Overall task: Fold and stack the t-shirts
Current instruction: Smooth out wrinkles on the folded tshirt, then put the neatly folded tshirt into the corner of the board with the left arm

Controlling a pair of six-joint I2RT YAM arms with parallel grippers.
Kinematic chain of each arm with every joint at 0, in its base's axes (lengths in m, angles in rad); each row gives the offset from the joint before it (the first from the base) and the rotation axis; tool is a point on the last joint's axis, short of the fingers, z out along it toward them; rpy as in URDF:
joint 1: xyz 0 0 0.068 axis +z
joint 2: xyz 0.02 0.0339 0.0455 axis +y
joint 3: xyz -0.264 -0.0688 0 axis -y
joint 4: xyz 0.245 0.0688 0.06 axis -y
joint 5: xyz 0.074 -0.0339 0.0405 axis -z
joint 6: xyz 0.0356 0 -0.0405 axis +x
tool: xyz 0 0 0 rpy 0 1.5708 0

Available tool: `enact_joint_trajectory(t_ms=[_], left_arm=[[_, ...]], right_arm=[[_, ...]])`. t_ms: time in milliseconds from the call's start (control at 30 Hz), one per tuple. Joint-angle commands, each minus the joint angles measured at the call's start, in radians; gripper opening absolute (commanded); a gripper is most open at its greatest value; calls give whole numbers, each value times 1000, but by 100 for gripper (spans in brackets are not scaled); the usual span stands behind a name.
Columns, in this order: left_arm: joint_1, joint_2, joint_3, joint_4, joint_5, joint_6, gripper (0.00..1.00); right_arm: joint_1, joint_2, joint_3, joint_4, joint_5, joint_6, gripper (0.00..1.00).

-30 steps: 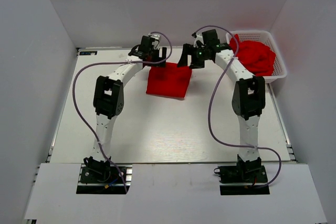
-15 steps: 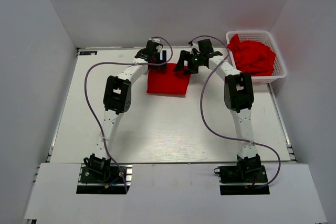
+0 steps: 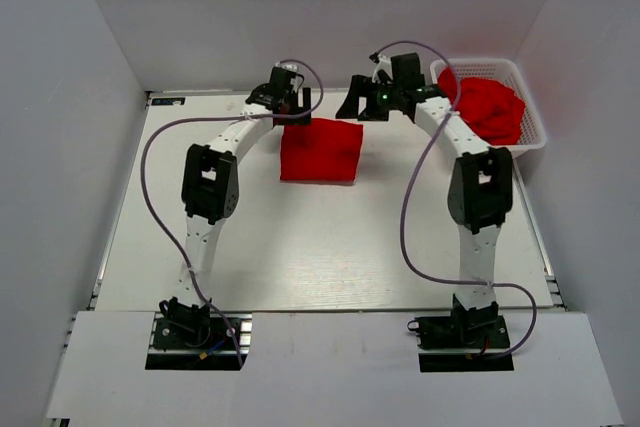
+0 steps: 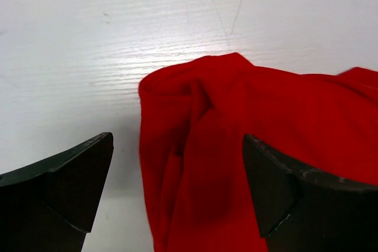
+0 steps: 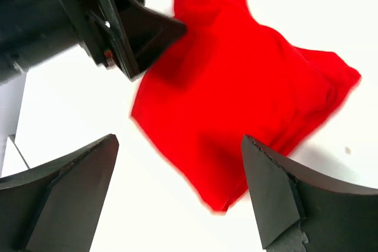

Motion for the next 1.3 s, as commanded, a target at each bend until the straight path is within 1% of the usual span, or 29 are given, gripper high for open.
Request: enact_joint_trajectory(t_ms=[0, 67, 100, 200, 333, 467, 533, 567, 633, 667, 700, 867, 900, 967, 1000, 1100, 1133, 1167, 1200, 1267], left_arm=[[8, -209, -36, -21, -31, -1, 100], [8, -239, -96, -21, -44, -1, 100], [8, -265, -145, -21, -44, -1, 100], [8, -285, -223, 8, -10, -1, 100], [8, -275, -256, 36, 74, 11, 100], [8, -232, -265, 36, 75, 12, 100], [8, -203, -265, 27, 56, 12, 97], [8, -193, -265, 27, 56, 12, 92], [8, -175, -274, 27, 56, 12, 88], [8, -157, -274, 38, 56, 12, 83], [8, -144, -274, 38, 56, 12, 81], [8, -100, -294, 62, 125, 21, 80], [8, -91, -306, 76, 139, 21, 74], [8, -81, -320, 85, 148, 21, 67], [8, -81, -320, 73, 148, 21, 52], [8, -81, -310, 53, 125, 12, 27], [8, -81, -310, 53, 125, 12, 12], [8, -94, -310, 53, 104, 21, 2], [8, -107, -299, 44, 87, 30, 0], [34, -117, -271, 16, 67, 44, 0]], right_arm=[[3, -157, -117, 33, 83, -9, 90], [1, -236, -159, 35, 149, -8, 90], [0, -272, -221, 35, 160, -6, 90], [-2, -331, -309, 39, 189, 1, 90], [-3, -387, -367, 16, 219, -6, 90], [-3, -465, -407, 4, 261, -14, 90], [-3, -520, -426, 7, 285, -17, 90], [-6, -531, -440, 7, 291, -17, 90], [-6, -578, -453, 11, 307, -20, 90], [-6, -585, -466, 8, 310, -22, 90], [-6, -597, -472, 4, 331, -22, 90], [-9, -668, -498, -28, 411, -25, 90], [-9, -674, -496, -37, 417, -26, 90], [-9, -689, -493, -60, 465, -25, 90], [-12, -694, -492, -65, 474, -23, 90], [-11, -717, -506, -76, 506, -15, 90], [-12, -724, -509, -77, 518, -11, 90], [-12, -726, -513, -74, 523, -8, 90], [-14, -729, -513, -79, 551, -3, 90], [-17, -737, -524, -79, 566, -2, 90]])
